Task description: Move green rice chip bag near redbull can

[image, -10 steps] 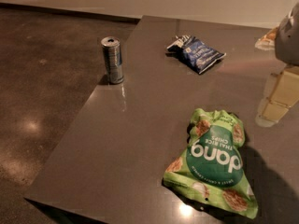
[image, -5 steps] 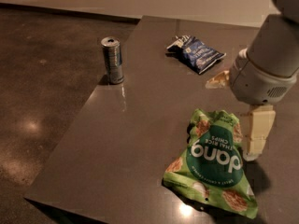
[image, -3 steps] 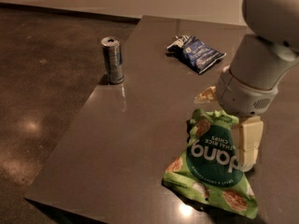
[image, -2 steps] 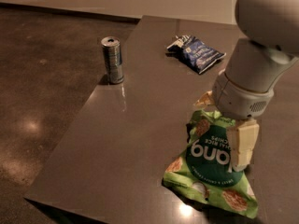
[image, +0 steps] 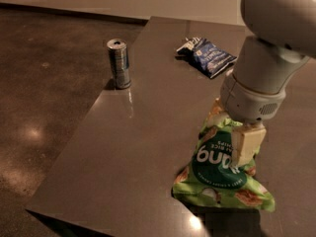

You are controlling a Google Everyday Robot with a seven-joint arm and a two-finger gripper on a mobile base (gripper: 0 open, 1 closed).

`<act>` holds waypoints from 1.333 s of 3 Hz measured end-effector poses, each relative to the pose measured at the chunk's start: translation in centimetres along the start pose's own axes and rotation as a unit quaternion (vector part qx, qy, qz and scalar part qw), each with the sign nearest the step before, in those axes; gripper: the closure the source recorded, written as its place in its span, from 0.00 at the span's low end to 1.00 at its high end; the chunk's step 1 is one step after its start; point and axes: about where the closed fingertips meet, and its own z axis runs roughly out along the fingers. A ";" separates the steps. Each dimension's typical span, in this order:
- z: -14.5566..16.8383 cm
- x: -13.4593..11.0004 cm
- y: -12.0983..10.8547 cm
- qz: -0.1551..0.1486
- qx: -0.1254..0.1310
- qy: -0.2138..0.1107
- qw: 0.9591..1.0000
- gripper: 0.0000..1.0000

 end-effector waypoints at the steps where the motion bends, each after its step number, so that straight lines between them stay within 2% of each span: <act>1: -0.9 -0.7 -0.7 0.006 0.013 0.002 1.000 0.85; 2: -2.0 -1.7 -1.5 0.010 0.026 0.001 1.000 1.00; 3: -3.6 -3.7 -4.9 0.044 0.061 -0.023 0.997 1.00; 4: -4.8 -4.3 -8.0 0.075 0.090 -0.041 0.992 1.00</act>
Offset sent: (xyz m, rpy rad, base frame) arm 0.0126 0.0339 0.0361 0.0272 -0.0445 -0.0369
